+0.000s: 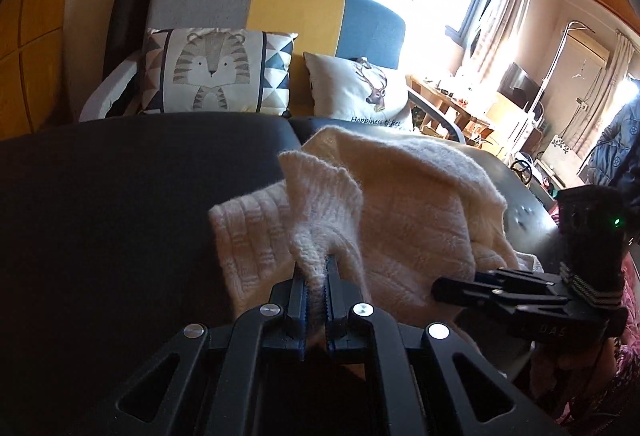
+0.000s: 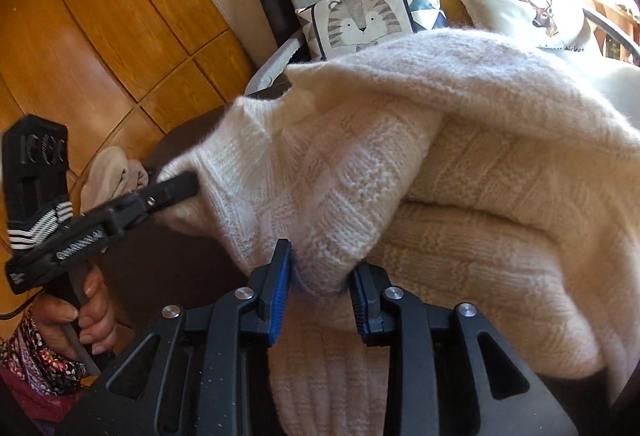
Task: Fold clothes
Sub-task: 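Lift the sweater off the table with both grippers, holding it up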
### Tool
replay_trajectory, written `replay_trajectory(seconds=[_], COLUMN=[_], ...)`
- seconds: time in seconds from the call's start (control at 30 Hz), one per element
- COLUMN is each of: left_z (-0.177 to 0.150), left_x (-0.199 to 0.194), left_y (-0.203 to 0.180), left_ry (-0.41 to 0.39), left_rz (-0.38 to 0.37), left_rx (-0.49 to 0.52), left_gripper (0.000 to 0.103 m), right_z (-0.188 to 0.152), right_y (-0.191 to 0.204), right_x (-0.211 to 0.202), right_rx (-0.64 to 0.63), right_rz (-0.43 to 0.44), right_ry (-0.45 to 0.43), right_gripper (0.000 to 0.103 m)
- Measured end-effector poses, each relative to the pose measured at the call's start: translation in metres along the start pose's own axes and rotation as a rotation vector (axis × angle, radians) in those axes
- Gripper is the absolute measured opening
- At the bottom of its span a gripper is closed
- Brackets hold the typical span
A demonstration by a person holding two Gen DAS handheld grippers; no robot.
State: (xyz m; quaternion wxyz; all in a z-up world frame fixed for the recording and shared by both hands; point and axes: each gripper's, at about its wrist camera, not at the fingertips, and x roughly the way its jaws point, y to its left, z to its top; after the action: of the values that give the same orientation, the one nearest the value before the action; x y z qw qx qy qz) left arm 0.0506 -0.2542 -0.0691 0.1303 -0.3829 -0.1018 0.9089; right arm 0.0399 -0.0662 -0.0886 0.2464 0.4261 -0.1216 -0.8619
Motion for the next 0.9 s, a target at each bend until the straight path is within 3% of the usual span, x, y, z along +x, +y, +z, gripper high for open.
replay_trajectory(seconds=[0.2,0.4,0.47,0.53,0.67,0.9], left_z=[-0.007,-0.006,-0.007,-0.008,-0.009,-0.007], left_x=[0.021,0.033,0.034,0.036,0.041,0.039], left_y=[0.0,-0.006,-0.006,-0.004,0.003,-0.003], left_ry=[0.043,0.087,0.095,0.105,0.132,0.138], left_rz=[-0.044,-0.042,-0.038,-0.033,-0.05,-0.092], left_rx=[-0.026,0.048,0.067,0.076,0.043,0.049], left_gripper=[0.007,0.016,0.017,0.018,0.019,0.019], right_z=[0.004,0.03,0.039,0.048,0.065,0.081], right_y=[-0.007,0.028,0.043,0.044,0.042,0.007], right_x=[-0.033,-0.032,-0.022,-0.007,0.023,0.024], right_rx=[-0.02,-0.305,-0.425,-0.483,-0.587,-0.48], right_rz=[-0.133,-0.316,-0.382,-0.433,-0.533,-0.53], right_ry=[-0.079,-0.158,-0.164,-0.134,-0.065,-0.005], right_gripper=[0.044,0.044,0.057,0.062,0.063,0.065])
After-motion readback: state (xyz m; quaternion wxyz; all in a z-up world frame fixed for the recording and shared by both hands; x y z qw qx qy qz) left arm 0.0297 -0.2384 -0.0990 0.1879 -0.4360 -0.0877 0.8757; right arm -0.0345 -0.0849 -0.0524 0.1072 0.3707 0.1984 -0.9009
